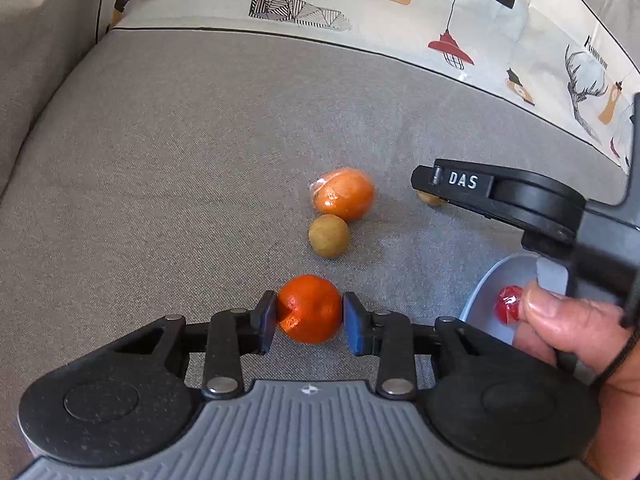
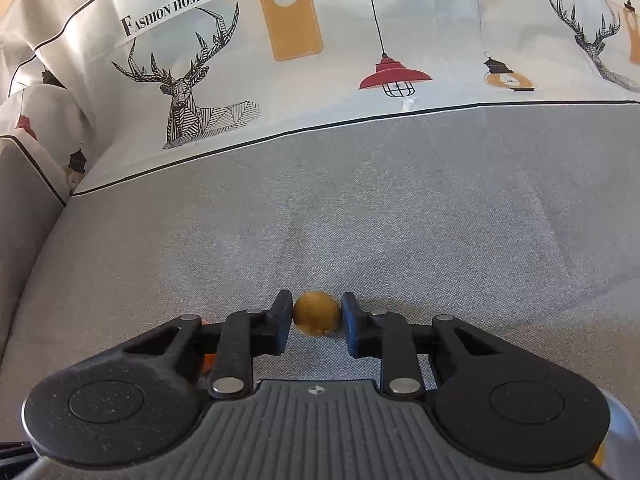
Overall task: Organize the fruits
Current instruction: 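Carry the tangerine and brown fruit over the light-blue plate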
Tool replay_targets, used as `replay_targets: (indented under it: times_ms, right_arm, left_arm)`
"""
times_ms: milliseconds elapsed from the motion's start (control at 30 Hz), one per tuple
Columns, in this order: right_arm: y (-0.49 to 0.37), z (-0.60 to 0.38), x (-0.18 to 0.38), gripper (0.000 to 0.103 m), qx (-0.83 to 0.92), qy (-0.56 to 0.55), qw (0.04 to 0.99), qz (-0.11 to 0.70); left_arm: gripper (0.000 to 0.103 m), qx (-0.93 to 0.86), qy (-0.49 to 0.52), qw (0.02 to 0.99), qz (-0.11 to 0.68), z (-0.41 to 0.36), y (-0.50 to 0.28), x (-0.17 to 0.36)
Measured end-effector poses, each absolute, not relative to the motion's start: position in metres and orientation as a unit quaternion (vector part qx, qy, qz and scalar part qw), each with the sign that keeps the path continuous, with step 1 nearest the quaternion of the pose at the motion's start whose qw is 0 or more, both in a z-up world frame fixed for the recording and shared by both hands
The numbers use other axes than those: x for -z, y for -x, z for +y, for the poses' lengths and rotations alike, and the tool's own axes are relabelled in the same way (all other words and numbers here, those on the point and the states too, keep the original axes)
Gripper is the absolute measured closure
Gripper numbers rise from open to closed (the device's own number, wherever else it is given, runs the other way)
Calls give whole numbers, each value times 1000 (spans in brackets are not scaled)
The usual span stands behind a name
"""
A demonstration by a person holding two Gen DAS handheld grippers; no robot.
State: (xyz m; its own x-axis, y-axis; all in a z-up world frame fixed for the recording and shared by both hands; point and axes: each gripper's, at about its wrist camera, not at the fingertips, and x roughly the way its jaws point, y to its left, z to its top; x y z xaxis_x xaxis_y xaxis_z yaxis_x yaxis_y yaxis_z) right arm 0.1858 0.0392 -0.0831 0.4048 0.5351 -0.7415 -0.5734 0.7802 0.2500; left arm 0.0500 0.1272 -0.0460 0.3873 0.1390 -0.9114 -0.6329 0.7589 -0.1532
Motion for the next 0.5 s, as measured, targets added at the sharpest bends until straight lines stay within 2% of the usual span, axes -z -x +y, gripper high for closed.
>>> replay_targets:
  times_ms: [300,500]
  right_arm:
    - [-172,16,37,76,-354,5,852,385]
    - [-148,-31,-5,75,-368,-15,865,342]
  left_arm:
    - [65,-264,255,812,454,129,-31,24]
    - [65,-289,182,855,391,108,-2,-19]
